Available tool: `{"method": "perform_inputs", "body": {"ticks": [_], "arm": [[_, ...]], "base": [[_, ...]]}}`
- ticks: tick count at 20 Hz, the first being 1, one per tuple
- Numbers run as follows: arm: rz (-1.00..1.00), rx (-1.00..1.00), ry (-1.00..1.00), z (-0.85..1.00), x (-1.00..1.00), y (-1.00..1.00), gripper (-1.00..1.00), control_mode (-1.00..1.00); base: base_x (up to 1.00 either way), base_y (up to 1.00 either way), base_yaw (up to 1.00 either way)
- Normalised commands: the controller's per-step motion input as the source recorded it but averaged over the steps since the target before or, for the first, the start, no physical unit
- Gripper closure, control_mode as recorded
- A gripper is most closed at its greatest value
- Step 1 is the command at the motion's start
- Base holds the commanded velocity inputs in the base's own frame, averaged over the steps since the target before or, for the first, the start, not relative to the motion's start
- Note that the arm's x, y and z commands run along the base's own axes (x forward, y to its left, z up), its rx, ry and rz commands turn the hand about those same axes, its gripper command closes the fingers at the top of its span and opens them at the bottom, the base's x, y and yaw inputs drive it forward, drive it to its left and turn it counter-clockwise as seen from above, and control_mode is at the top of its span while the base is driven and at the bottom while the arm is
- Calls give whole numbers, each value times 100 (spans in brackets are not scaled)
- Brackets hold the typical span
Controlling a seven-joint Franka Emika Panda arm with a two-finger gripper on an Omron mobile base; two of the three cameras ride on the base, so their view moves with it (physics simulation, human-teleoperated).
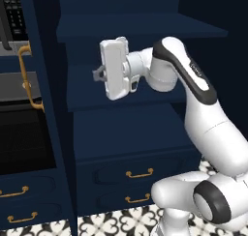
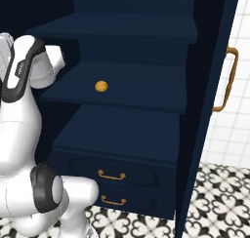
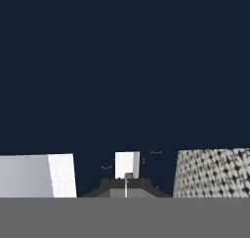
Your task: Open the cabinet, pick up the bread from the cabinet and place it in the basket. Then move the basket to the dining counter.
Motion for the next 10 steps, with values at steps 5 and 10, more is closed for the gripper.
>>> {"method": "perform_inputs", "body": {"ticks": [5,10], "arm": [[7,-23,-55,-64,-3,-79,100,-100],[6,-24,-31,-55,24,-83,100,-100]], "base": [[0,0,0],[0,0,0]]}}
